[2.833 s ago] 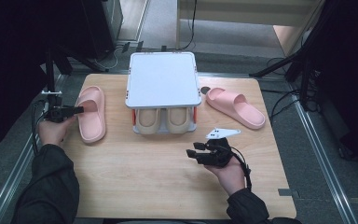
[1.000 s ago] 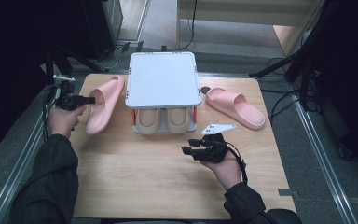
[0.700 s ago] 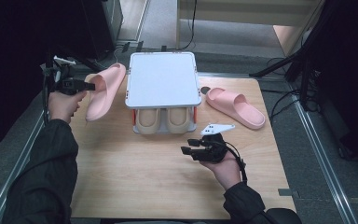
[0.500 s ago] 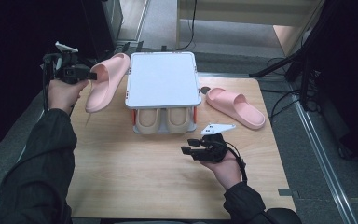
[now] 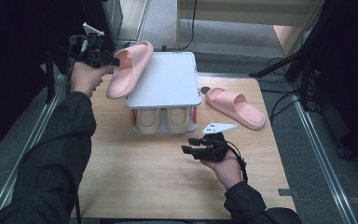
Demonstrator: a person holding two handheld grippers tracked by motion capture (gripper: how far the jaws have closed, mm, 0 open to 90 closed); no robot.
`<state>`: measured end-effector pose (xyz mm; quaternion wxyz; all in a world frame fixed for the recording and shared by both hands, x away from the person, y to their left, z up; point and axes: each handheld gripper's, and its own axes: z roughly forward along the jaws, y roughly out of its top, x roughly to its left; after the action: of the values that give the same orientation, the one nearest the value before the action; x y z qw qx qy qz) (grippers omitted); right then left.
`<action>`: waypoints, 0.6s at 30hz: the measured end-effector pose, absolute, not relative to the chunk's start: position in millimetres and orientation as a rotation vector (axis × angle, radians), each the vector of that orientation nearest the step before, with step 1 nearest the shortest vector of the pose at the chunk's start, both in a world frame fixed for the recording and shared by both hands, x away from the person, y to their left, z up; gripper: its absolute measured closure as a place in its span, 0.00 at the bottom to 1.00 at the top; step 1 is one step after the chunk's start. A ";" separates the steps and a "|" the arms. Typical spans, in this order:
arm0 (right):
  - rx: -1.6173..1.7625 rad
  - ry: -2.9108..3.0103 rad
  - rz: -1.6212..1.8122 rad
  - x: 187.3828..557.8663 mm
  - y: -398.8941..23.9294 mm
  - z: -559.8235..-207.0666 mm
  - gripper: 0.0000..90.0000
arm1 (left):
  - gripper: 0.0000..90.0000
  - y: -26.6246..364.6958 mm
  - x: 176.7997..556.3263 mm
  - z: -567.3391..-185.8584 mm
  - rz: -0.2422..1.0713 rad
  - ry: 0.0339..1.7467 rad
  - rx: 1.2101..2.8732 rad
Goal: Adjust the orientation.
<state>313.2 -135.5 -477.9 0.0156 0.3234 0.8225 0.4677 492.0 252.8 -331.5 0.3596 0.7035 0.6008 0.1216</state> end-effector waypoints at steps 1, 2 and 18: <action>1.003 2.558 1.454 313.5 -136.1 -477.8 0.61 | 0.91 248.0 493.3 -331.3 0.317 1.547 1.815; 1.004 2.559 1.457 313.8 -136.6 -477.8 0.61 | 0.91 243.7 494.4 -331.2 0.320 1.541 1.822; 1.027 2.553 1.446 315.8 -139.6 -477.9 0.61 | 0.76 218.7 494.7 -330.8 0.170 1.512 1.853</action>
<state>315.8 -139.6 -477.9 0.0165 0.3305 0.8210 0.4652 494.7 218.7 -330.8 0.3636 0.7200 0.5874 0.0660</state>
